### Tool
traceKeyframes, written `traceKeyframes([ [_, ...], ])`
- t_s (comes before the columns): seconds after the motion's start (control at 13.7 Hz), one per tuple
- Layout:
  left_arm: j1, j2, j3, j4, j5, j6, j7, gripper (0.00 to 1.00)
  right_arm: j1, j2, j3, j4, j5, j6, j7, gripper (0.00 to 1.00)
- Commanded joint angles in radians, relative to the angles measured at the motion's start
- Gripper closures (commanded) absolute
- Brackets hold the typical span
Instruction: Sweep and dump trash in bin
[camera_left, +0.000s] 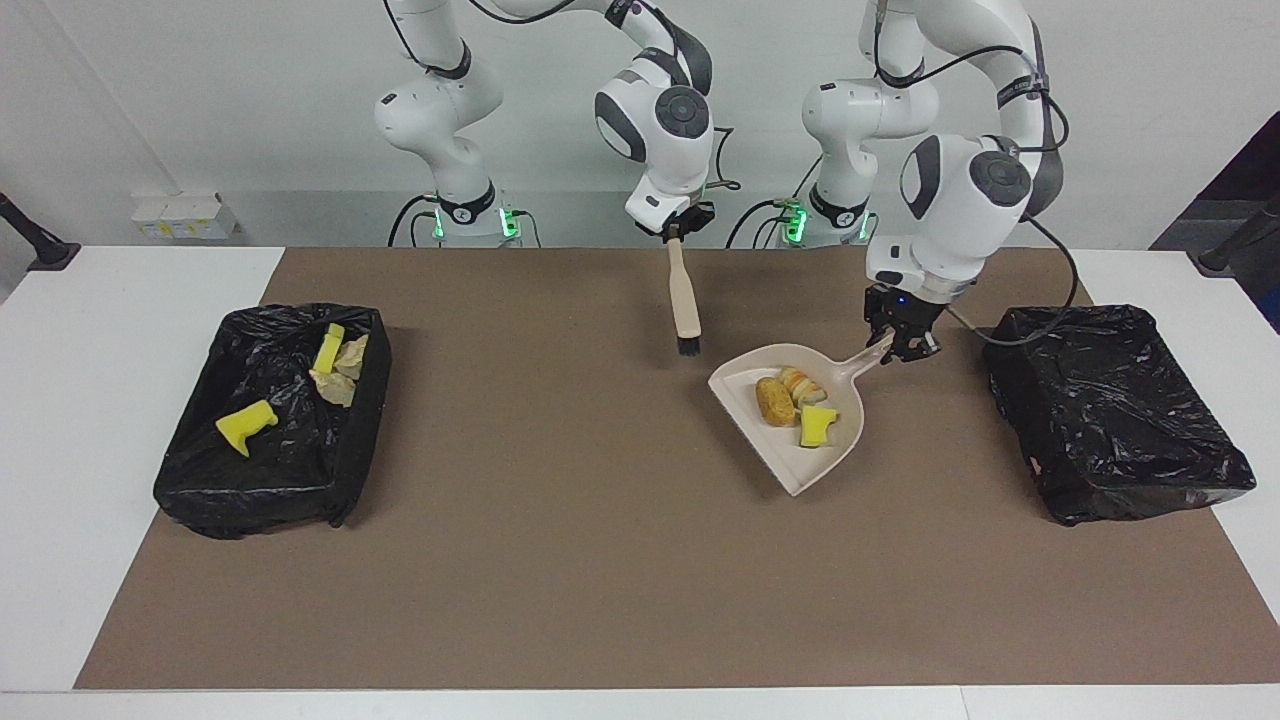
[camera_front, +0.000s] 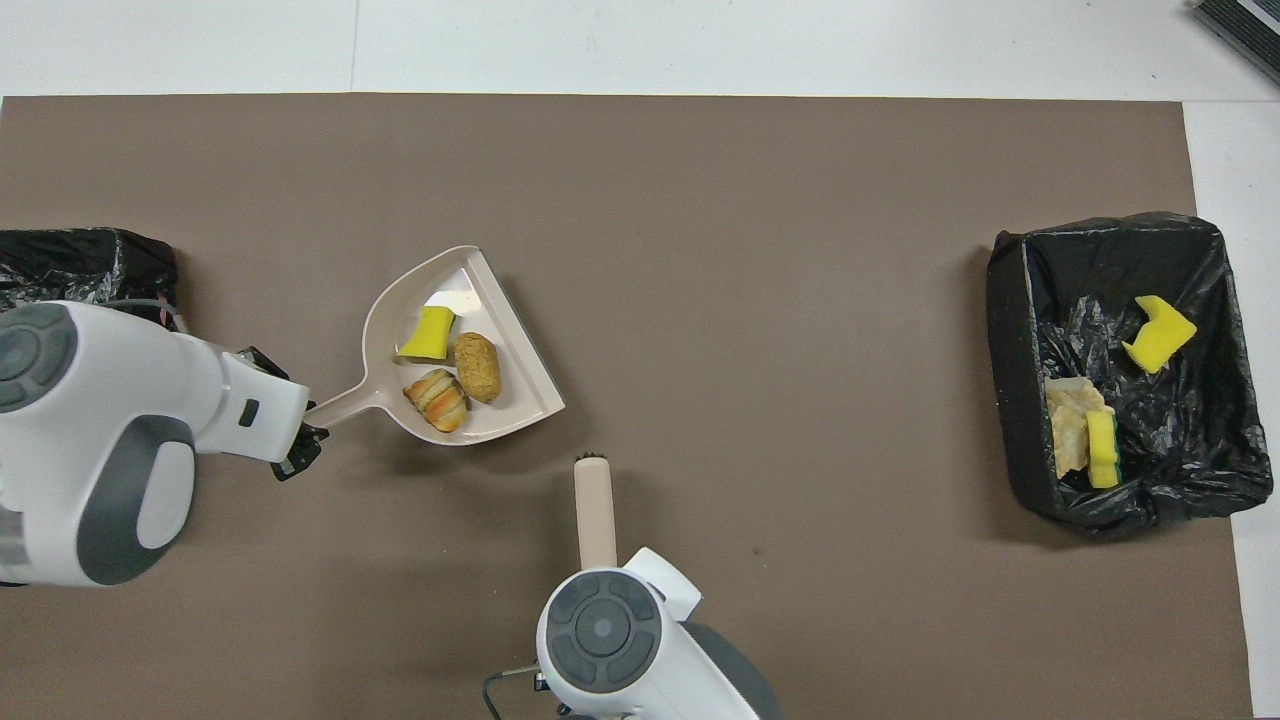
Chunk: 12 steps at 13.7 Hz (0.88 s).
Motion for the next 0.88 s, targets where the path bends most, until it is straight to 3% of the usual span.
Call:
traceKeyframes([
  [0.0, 0.11, -0.014, -0.008, 0.079, -0.025, -0.109, 0.002, 1.0, 0.004, -0.021, -0.001, -0.043, -0.017, 0.032, 0.043, 1.0],
  [0.51, 0.426, 0.021, -0.008, 0.271, -0.033, -0.241, 0.016, 1.0, 0.08, 0.014, 0.001, -0.111, -0.017, 0.152, 0.148, 1.0],
  [0.8, 0.636, 0.058, -0.008, 0.379, -0.012, -0.389, 0.14, 1.0, 0.067, 0.045, 0.001, -0.111, -0.017, 0.186, 0.108, 1.0],
])
